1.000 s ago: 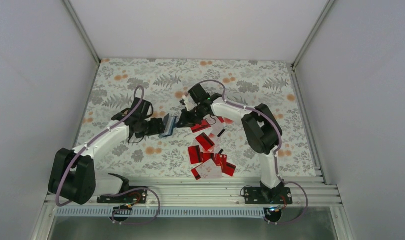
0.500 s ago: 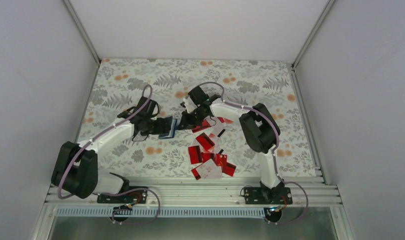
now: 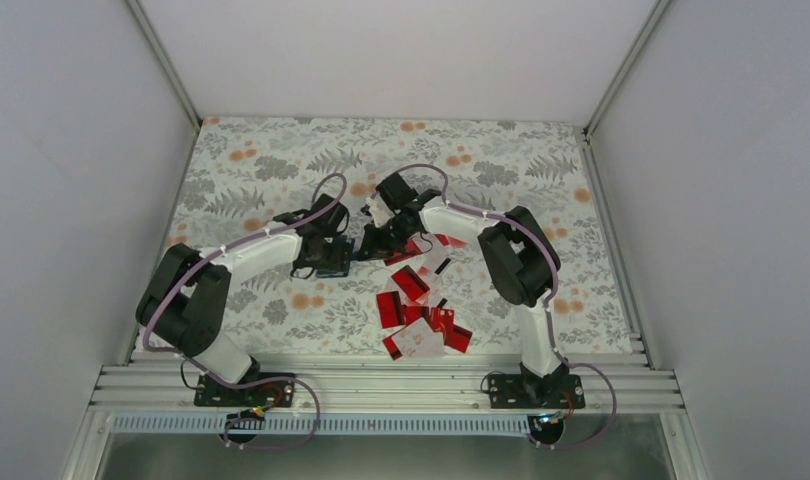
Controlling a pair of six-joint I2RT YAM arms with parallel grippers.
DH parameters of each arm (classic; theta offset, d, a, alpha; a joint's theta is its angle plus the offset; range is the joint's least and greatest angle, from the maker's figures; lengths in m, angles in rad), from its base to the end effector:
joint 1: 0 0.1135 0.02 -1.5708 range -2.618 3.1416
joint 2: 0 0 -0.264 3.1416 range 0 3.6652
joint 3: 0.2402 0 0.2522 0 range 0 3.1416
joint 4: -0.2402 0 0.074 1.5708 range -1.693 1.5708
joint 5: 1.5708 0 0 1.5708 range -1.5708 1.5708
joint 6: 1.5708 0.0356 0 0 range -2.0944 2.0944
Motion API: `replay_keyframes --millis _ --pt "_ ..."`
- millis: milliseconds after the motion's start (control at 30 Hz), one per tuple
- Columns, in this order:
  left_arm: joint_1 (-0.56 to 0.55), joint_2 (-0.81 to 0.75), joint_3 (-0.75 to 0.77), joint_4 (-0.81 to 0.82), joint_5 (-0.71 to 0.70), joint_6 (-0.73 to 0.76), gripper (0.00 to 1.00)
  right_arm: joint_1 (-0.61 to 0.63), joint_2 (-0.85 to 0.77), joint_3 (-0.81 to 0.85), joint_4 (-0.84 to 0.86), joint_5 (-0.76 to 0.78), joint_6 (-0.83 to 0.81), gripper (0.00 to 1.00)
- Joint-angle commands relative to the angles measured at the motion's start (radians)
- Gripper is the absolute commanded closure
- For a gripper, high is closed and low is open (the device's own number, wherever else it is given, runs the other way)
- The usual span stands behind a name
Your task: Put the credit cards into the card holder
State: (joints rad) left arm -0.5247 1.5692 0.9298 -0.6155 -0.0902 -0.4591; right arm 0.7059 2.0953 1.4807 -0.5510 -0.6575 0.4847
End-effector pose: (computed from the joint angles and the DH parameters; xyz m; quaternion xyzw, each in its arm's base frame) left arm 0.2491 -0.1405 0.1754 0.0253 0.9862 -0.0350 0.1595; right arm 0.3110 0.2937 0.1559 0.1669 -0.9143 -0.3686 0.0197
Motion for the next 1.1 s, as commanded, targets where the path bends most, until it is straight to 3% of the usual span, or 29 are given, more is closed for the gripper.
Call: replay_keyframes --millis 0,133,300,633,800,967,1067 --pt "-0.005 0.014 0.028 -0.068 -0.137 -0.018 0.22 0.007 -0.032 0.000 -0.022 0.011 -0.022 0.96" --pt "-0.005 -0.015 0.029 -0.081 -0.170 -0.025 0.28 0.006 -0.036 -0.003 -0.031 0.021 -0.037 0.96" --pt "-0.003 -0.045 0.024 -0.090 -0.202 -0.036 0.44 0.001 -0.034 -0.015 -0.042 0.025 -0.063 0.96" --pt "0.021 -0.024 0.009 -0.071 -0.218 -0.026 0.65 -0.003 -0.034 -0.030 -0.052 0.027 -0.090 0.96" --pt "0.069 -0.019 -0.026 -0.018 -0.157 -0.013 0.74 -0.006 -0.032 -0.037 -0.052 0.030 -0.101 0.96" --pt "0.106 -0.051 -0.071 0.036 -0.064 -0.026 0.96 -0.014 -0.018 -0.033 -0.044 0.031 -0.110 0.96" --pt "0.116 -0.069 -0.096 0.049 -0.037 -0.036 0.98 -0.020 -0.007 -0.023 -0.041 0.033 -0.113 0.96"
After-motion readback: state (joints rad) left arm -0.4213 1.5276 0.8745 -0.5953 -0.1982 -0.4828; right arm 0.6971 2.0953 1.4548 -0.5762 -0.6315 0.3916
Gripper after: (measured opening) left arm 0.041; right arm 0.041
